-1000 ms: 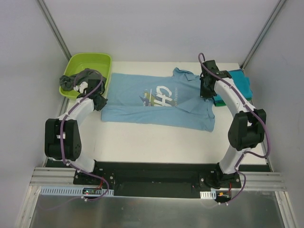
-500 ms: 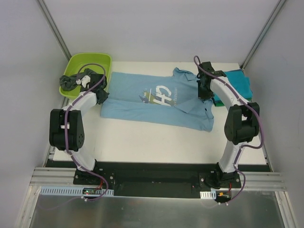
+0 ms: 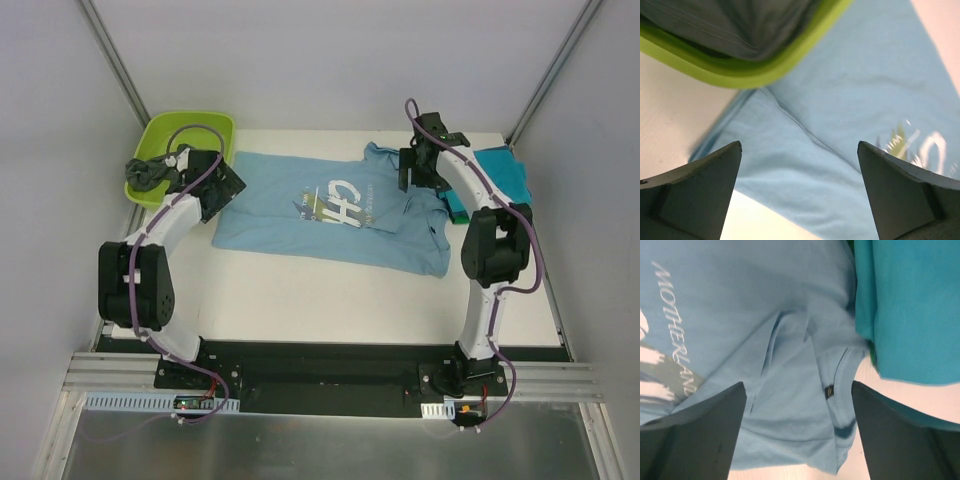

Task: Fold and stack the t-shirts
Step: Fold the flattened tshirt in 1/3 of the way, then grap the side of the flattened tshirt furthest away from the robot with both arms

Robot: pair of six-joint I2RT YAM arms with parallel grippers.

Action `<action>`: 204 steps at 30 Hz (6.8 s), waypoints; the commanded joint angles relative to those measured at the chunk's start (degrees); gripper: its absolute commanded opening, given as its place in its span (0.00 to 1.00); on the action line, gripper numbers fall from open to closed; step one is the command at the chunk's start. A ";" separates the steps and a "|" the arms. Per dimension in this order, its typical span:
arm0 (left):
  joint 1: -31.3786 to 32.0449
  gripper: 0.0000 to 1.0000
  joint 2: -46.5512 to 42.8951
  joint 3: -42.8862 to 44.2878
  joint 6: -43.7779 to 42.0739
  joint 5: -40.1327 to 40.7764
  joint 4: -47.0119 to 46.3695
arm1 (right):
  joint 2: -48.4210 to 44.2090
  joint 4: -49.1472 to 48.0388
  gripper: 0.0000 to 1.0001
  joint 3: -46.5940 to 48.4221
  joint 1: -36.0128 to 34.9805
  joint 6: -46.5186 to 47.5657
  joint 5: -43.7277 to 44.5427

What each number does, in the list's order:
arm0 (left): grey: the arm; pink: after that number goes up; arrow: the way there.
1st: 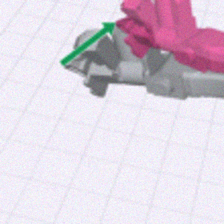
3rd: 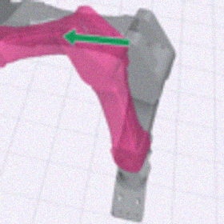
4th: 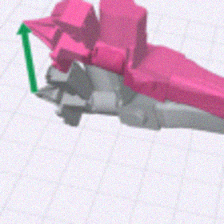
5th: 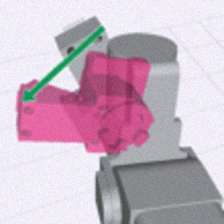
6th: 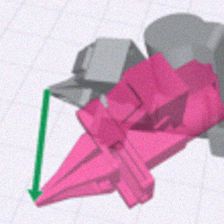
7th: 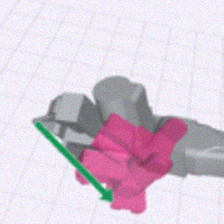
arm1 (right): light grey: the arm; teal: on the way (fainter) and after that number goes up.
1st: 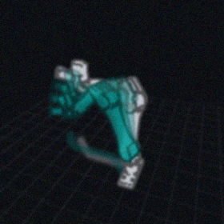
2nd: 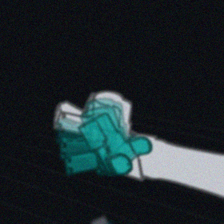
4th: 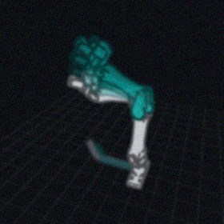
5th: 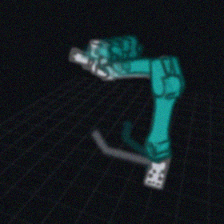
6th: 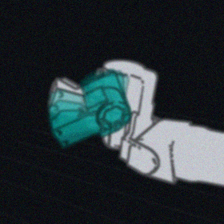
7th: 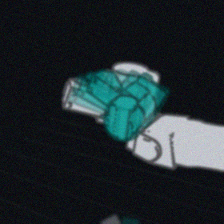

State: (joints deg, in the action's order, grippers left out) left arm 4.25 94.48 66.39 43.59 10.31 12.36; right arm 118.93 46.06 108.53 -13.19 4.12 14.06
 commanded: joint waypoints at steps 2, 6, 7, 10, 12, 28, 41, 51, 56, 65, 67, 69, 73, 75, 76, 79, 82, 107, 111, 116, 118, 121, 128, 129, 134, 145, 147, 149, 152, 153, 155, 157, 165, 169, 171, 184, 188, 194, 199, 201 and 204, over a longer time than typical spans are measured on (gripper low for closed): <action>2.95 0.99 -10.27 -3.89 -2.81 -7.14 -1.02 | -13.18 -3.50 0.96 -13.66 0.18 -0.86 -6.93; 4.89 0.99 -11.86 -7.23 -3.34 -9.86 -1.72 | -20.05 -10.63 0.96 -25.63 0.18 -4.02 -17.37; 4.98 0.99 -11.51 -7.85 -3.34 -10.21 -1.99 | -20.75 -12.47 0.96 -27.82 0.18 -6.03 -19.58; 5.15 0.99 -9.23 -8.82 -3.78 -13.46 -2.86 | -20.41 -17.74 0.96 -31.88 0.01 -11.22 -27.32; 5.24 0.99 -7.47 -9.00 -4.13 -15.13 -3.48 | -19.01 -20.74 0.96 -33.12 0.09 -14.13 -30.84; 5.24 0.99 2.73 -11.19 -5.89 -13.65 -5.06 | -9.60 -27.51 0.99 -33.56 -0.43 -22.23 -33.40; 5.07 0.99 1.24 -12.86 -7.29 -10.66 -3.93 | -1.70 -52.73 0.99 -23.03 -1.31 -34.96 -36.04; 5.06 0.99 -3.95 -11.38 -8.70 -10.04 -2.16 | -9.31 -28.77 0.98 -18.60 -1.49 -19.43 -28.75; 5.33 0.99 -2.73 -8.21 -8.52 -12.68 -2.25 | -20.91 -19.53 0.98 -33.00 -2.19 -16.25 -23.30; 4.80 0.99 5.27 -5.48 -9.32 -12.15 -2.16 | -25.33 -18.03 0.97 -50.25 2.81 -16.77 -19.08; 4.36 0.99 5.45 -6.70 -9.23 -11.63 -2.16 | -25.77 -18.03 0.97 -51.92 4.05 -16.17 -17.41; 4.19 0.99 5.46 -8.81 -9.05 -11.71 -2.16 | -26.47 -18.20 0.97 -53.24 4.58 -15.72 -17.40; 4.19 0.99 3.18 -14.52 -7.83 -14.08 -1.99 | -27.96 -19.16 0.97 -56.58 4.58 -15.55 -20.12; 4.27 0.99 0.02 -18.29 -6.95 -14.17 -1.55 | -29.54 -19.17 0.97 -59.30 4.58 -16.33 -20.13; 4.27 0.99 -1.82 -20.05 -6.16 -13.65 -0.68 | -30.94 -19.08 0.97 -60.96 4.58 -16.51 -20.04; 4.27 0.99 -9.98 -26.47 -3.79 -11.54 2.39 | -37.61 -17.59 0.97 -66.93 4.58 -17.30 -19.52; 4.36 0.99 -21.14 -33.41 -1.06 -10.66 5.47 | -44.99 -14.79 0.96 -72.30 4.67 -17.74 -19.78; 4.45 0.99 -30.78 -20.44 -3.07 -4.95 11.20 | -46.11 -17.67 0.96 -51.26 4.05 -10.36 -28.66; 4.10 0.99 -19.45 -11.92 -5.35 -2.40 10.67 | -30.64 -19.08 0.97 -37.64 3.61 -8.26 -27.50; 3.83 0.99 -5.91 -0.41 -7.21 -2.13 10.58 | -9.19 -10.30 0.97 -14.44 1.94 -4.65 -25.59; 3.83 0.99 -1.25 3.20 -7.64 -3.36 10.05 | -1.81 -7.93 0.98 -6.79 2.12 -5.00 -25.06; 3.83 0.99 5.61 8.91 -9.31 -4.41 9.88 | 6.81 -4.93 0.98 2.19 2.03 -5.26 -25.58; 3.75 0.99 15.55 15.43 -11.07 -6.44 9.88 | 16.50 -1.86 0.98 11.52 2.90 -5.70 -22.07; 3.75 0.99 16.26 15.70 -11.25 -6.44 9.88 | 16.94 -1.85 0.98 11.53 3.43 -5.62 -21.45; 3.75 0.99 18.20 15.70 -11.60 -5.74 9.96 | 17.82 -1.33 0.98 11.53 6.07 -5.09 -20.13; 3.75 0.99 16.97 17.98 -15.63 -4.25 9.96 | 13.71 -4.13 0.99 12.77 5.37 11.33 -27.86; 3.75 0.99 16.44 20.17 -19.66 -3.19 10.31 | 9.59 -6.32 0.99 9.61 4.32 17.03 -27.60; 3.75 0.99 17.23 22.28 -22.05 -2.14 11.63 | 6.50 -7.74 0.99 5.84 3.26 21.78 -29.35; 3.75 0.99 19.25 25.36 -24.08 -1.08 13.74 | 3.06 -8.71 0.99 1.08 0.28 32.40 -28.49; 3.75 0.99 19.78 26.24 -24.95 -1.34 14.09 | 2.80 -8.62 0.99 0.29 -0.95 35.66 -26.91; 3.83 0.99 20.75 27.38 -26.45 -2.22 14.27 | 3.40 -8.19 0.99 -0.08 -2.71 42.17 -24.45; 3.83 0.99 21.54 28.44 -27.85 -3.27 14.45 | 5.24 -6.17 0.95 1.76 -3.77 46.31 -22.60; 3.83 0.99 23.21 30.81 -29.44 -3.71 14.45 | 14.04 -4.22 0.84 12.40 -3.95 45.63 -16.36; 3.75 0.99 23.56 31.34 -30.14 -3.63 14.53 | 16.85 -5.20 0.70 13.89 -3.51 47.29 -14.42; 3.75 0.99 23.91 31.87 -31.11 -3.54 14.45 | 17.99 -3.88 0.67 14.95 -2.98 48.43 -14.42; 3.75 0.99 27.07 37.75 -41.12 -3.45 14.80 | 19.41 -11.68 0.07 16.10 -2.37 48.79 -7.76; 3.83 0.99 28.74 40.13 -43.06 -4.06 15.94 | 16.86 -17.84 0.05 14.08 -1.58 51.33 -2.21; 3.92 0.99 32.26 44.52 -46.05 -6.00 17.43 | 14.40 -21.97 0.05 12.06 -0.26 54.50 -2.46; 3.92 0.99 35.77 48.04 -50.96 -10.21 17.96 | 15.54 -24.26 0.05 12.23 -0.08 55.91 0.08; 3.92 0.99 37.88 49.70 -52.12 -11.54 18.22 | 15.80 -24.27 0.05 12.23 0.27 56.00 -0.70; 3.92 0.99 41.21 53.65 -49.85 -10.22 18.84 | 15.71 -23.21 0.05 11.88 0.10 55.39 -2.98</action>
State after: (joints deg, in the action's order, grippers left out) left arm 8.54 132.20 114.63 -5.04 1.41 29.45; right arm 138.72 24.18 120.49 -13.10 58.54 11.77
